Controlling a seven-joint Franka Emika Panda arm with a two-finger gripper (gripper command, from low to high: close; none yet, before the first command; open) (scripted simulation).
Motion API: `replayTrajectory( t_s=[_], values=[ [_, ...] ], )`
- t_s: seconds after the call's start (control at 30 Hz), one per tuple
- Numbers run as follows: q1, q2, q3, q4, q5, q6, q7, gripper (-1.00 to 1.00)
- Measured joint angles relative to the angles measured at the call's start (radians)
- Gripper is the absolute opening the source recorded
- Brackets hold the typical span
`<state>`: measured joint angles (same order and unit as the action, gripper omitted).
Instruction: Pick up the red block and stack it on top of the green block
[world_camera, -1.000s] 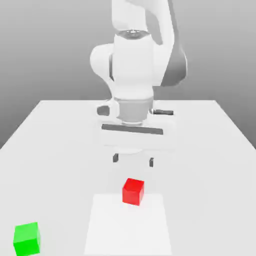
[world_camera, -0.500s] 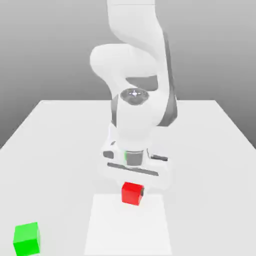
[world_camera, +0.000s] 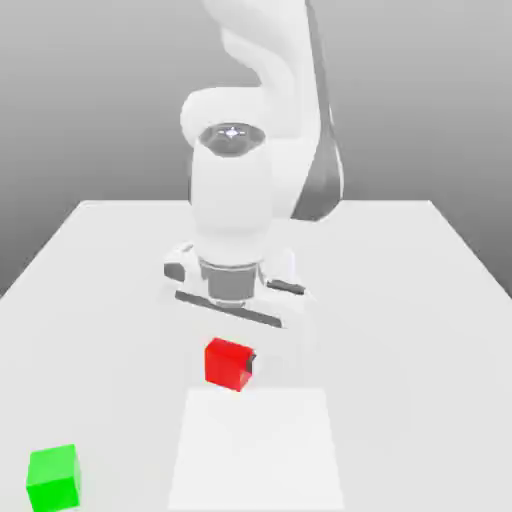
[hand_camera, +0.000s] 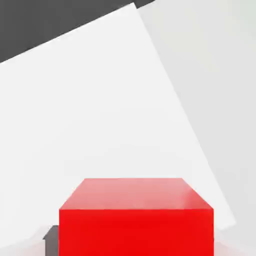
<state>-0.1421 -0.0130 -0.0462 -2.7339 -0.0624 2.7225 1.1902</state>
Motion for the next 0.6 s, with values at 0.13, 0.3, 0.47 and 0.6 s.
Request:
replayTrajectory(
  t_s=[0.13,0.3,0.47,0.6],
  values=[
    [-0.080,0.080,-0.024,0.145,0.017,-0.065,-0.017,-1.00],
    [-0.154,0.183,-0.062,0.326,0.075,-0.144,-0.065,-1.00],
    [-0.205,0.327,-0.067,0.418,0.135,-0.095,-0.110,-1.00],
    [-0.213,0.382,-0.059,0.424,0.148,-0.046,-0.119,1.00]
  ],
)
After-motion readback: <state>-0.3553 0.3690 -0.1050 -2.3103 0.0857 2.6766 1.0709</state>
